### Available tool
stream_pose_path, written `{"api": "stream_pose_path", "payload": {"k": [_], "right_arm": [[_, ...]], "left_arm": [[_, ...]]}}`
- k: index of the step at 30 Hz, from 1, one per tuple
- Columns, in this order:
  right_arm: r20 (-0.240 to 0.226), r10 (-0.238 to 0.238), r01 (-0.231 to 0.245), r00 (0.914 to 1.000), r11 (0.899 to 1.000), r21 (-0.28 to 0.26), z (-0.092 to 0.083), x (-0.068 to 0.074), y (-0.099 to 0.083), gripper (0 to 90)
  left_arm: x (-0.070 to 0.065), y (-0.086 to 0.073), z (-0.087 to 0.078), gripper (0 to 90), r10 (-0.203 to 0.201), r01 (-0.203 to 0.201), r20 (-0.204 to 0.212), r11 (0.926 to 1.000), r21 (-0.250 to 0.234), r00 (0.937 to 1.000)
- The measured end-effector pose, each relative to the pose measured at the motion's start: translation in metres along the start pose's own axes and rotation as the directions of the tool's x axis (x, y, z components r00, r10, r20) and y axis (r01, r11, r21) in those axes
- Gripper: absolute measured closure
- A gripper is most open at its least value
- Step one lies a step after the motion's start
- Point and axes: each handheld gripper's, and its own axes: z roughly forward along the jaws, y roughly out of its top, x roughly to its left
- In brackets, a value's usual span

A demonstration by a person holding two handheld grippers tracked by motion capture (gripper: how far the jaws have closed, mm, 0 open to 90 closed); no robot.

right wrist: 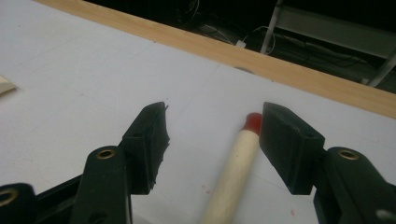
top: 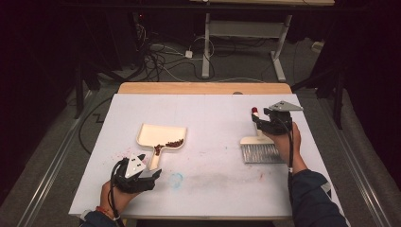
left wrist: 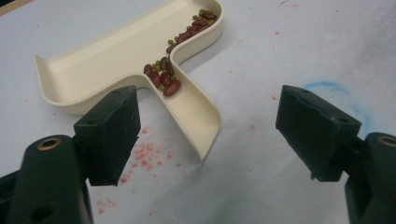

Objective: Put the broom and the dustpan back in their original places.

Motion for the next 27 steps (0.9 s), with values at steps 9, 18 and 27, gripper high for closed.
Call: {"api": "stream_pose_path", "payload": {"k": [9,18,27], "right_arm": [[0.01,-0.012,0.012,0.9999,1.0,-0.027,-0.009,0.001,0.004,37.2],[0.034,-0.002,0.004,0.9994,0.998,-0.066,-0.014,0.004,0.007,21.9],[0.045,0.02,-0.016,0.9988,0.995,-0.095,-0.018,0.005,0.008,16.2]], "left_arm": [[-0.001,0.001,0.001,21.5,0.006,-0.006,-0.012,1.0,0.0,0.9999],[-0.001,0.001,0.002,20.6,0.01,-0.01,-0.006,0.9999,0.0,0.9999],[-0.002,0.002,0.003,20.6,0.015,-0.015,0.0,0.9999,0.002,0.9999]]}}
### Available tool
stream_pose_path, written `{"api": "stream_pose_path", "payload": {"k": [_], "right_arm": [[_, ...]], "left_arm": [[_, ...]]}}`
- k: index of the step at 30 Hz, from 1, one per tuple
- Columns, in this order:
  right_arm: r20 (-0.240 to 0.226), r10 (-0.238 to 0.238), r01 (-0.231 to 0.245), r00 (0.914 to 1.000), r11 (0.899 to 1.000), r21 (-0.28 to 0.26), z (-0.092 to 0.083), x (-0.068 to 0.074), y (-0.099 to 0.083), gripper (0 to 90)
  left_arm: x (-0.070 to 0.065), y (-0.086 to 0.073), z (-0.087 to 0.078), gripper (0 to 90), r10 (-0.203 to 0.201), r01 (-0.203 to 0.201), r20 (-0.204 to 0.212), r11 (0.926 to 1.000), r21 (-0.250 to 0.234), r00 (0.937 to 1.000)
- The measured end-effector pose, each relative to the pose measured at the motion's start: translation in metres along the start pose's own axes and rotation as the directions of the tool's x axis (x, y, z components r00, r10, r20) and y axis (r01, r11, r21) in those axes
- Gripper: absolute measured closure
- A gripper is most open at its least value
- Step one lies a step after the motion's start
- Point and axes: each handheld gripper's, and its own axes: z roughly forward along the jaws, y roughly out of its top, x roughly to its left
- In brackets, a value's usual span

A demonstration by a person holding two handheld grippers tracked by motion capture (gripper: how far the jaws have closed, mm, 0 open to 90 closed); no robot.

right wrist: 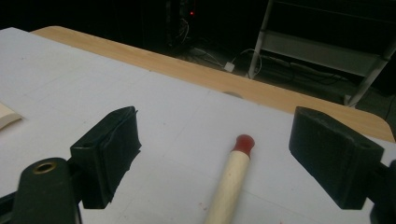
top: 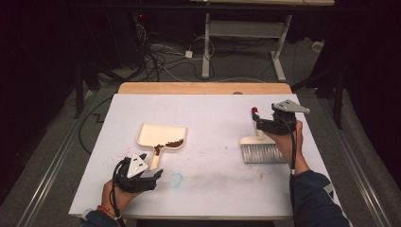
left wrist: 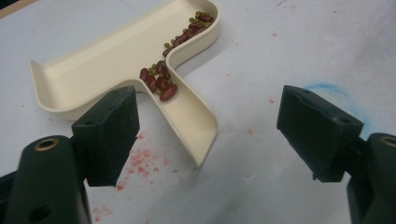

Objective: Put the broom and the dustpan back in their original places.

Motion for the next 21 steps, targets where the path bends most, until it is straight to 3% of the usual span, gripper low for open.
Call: {"api": "stream_pose_path", "payload": {"k": [12,21], "right_arm": [[-0.026,-0.038,0.037,0.9989,0.999,-0.017,-0.012,0.009,0.006,16.1],[-0.076,-0.078,0.072,0.9941,0.995,-0.073,-0.03,0.02,0.012,16.6]], "left_arm": [[0.0,0.0,0.001,20.6,0.01,-0.01,0.003,0.9999,0.013,1.0],[-0.001,-0.001,0.002,20.6,0.011,-0.011,0.011,0.9997,0.021,0.9999]]}}
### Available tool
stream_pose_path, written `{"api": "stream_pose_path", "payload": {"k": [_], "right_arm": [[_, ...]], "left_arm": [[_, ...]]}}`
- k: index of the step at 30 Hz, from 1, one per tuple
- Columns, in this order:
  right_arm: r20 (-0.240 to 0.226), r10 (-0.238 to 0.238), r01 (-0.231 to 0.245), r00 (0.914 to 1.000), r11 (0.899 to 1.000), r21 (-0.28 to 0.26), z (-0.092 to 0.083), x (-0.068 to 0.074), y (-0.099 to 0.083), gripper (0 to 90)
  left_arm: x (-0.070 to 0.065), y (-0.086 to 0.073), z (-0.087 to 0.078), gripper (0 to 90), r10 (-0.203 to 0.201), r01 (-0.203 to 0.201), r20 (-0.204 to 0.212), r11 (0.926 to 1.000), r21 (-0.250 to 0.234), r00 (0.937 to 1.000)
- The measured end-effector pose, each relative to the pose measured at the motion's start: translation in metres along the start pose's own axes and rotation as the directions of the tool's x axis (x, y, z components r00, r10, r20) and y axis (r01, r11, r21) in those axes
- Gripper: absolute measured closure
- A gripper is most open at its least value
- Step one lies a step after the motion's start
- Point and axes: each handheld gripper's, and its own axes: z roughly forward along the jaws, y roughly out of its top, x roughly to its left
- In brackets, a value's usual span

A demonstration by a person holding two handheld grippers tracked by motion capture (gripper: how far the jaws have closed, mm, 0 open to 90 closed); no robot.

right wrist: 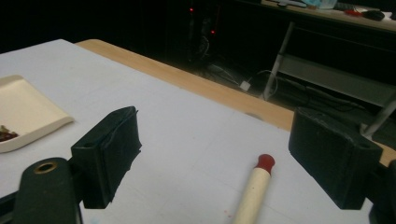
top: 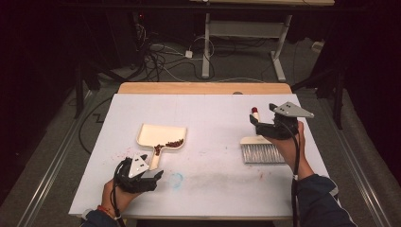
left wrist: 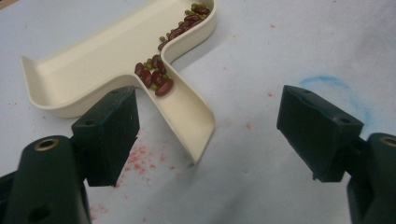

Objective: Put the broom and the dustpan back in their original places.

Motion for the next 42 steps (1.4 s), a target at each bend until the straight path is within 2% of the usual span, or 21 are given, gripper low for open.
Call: {"api": "stream_pose_path", "payload": {"k": [10,30,42], "right_arm": [[-0.023,-0.046,0.045,0.9987,0.998,-0.054,-0.019,0.014,0.008,17.2],[-0.059,-0.121,0.115,0.9909,0.989,-0.088,-0.042,0.03,0.005,16.8],[-0.078,-0.153,0.148,0.9851,0.986,-0.074,-0.05,0.035,-0.005,16.8]], "left_arm": [[-0.001,0.0,0.001,20.6,0.003,-0.003,0.006,1.0,0.001,1.0],[-0.002,0.001,0.001,20.6,0.016,-0.016,0.013,0.9999,0.006,0.9998],[-0.002,0.001,0.001,20.6,0.022,-0.022,0.016,0.9997,0.007,0.9996]]}}
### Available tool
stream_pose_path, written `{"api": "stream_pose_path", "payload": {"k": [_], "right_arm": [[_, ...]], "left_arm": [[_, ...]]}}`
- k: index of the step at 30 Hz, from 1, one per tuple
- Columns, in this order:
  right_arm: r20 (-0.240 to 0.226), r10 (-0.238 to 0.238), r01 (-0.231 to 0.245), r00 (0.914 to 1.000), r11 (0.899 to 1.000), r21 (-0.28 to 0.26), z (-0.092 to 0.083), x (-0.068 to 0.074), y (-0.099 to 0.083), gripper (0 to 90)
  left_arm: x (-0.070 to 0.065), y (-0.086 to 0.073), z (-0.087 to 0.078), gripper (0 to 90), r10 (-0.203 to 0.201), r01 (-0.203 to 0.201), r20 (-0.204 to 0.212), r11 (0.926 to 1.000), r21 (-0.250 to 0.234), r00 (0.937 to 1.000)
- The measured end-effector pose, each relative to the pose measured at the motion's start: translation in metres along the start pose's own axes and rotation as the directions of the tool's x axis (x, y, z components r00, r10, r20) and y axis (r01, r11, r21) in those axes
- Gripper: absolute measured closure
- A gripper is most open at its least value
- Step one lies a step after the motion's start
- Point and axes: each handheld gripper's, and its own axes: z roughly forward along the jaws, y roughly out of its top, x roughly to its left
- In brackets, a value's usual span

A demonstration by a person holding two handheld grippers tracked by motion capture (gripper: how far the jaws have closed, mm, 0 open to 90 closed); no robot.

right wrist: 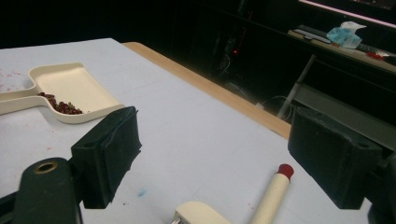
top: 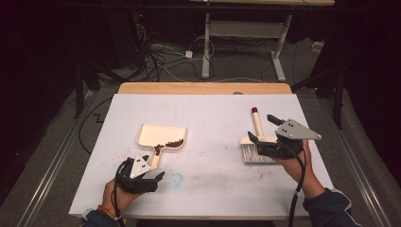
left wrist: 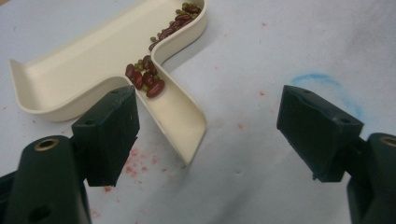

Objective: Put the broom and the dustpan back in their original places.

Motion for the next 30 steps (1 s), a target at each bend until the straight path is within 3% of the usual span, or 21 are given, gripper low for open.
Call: {"api": "stream_pose_path", "payload": {"k": [4,8,30], "right_arm": [[-0.026,-0.016,0.016,0.9995,1.0,-0.008,-0.004,0.001,-0.003,16.8],[-0.024,-0.024,0.023,0.9994,0.999,-0.021,-0.009,0.001,-0.007,16.6],[-0.009,-0.063,0.063,0.998,0.998,0.014,-0.028,0.005,-0.037,16.4]], "left_arm": [[0.0,0.0,0.0,20.6,-0.003,0.003,-0.003,1.0,0.001,1.0],[0.0,0.0,0.0,20.5,-0.001,0.001,-0.001,1.0,-0.001,1.0],[-0.002,0.002,-0.001,20.5,0.013,-0.013,0.002,0.9999,-0.003,0.9999]]}}
